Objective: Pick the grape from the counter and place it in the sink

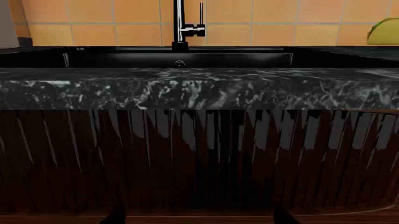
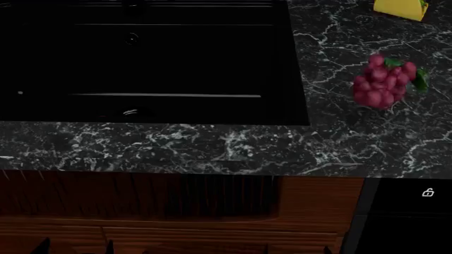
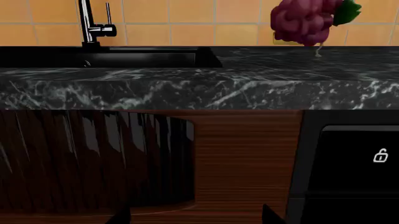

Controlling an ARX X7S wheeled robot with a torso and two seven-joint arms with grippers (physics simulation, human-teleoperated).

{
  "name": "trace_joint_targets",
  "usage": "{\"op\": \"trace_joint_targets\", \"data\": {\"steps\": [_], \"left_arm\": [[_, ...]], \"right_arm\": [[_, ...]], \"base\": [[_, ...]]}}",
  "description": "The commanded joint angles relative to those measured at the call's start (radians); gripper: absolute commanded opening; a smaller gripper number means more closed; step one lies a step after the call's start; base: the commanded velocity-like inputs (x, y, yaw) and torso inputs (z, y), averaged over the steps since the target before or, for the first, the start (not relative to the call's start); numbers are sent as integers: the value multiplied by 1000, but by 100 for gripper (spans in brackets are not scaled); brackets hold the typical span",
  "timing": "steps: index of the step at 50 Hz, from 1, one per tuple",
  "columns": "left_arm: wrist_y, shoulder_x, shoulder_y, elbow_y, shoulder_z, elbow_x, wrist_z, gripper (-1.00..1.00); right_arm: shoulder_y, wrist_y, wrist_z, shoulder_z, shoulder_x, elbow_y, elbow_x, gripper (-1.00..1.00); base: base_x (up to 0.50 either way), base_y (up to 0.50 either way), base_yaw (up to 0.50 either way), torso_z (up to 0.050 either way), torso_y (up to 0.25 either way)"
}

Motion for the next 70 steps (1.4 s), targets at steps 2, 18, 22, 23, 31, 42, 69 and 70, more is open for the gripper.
{"op": "trace_joint_targets", "data": {"steps": [2,18,22,23,31,42,69,70], "left_arm": [[5,-39,-6,-13,43,-37,-53,100],[10,-72,3,0,79,-58,-80,100],[-1,-79,4,16,85,-57,-89,100],[-8,-81,5,24,86,-58,-92,100],[-15,-88,6,35,95,-76,-92,100],[-45,-102,19,93,108,-83,-121,100],[-290,-156,-50,308,60,-100,-215,100],[-303,-156,-50,321,54,-118,-209,100]], "right_arm": [[1,3,20,-21,15,-1,12,100],[-2,25,79,-81,53,-30,35,100],[-1,26,90,-88,61,-32,37,100],[-1,28,92,-89,62,-34,38,100],[-4,23,101,-100,74,-37,54,100],[-14,27,118,-116,89,-72,62,100],[10,265,165,-152,153,-371,49,100],[12,273,166,-152,154,-378,50,100]], "base": [[0,0,0,0,0],[0,0,0,0,0],[0,0,0,0,0],[0,0,0,0,0],[0,0,0,0,0],[0,0,0,0,0],[0,0,0,0,0],[0,0,0,0,0]]}}
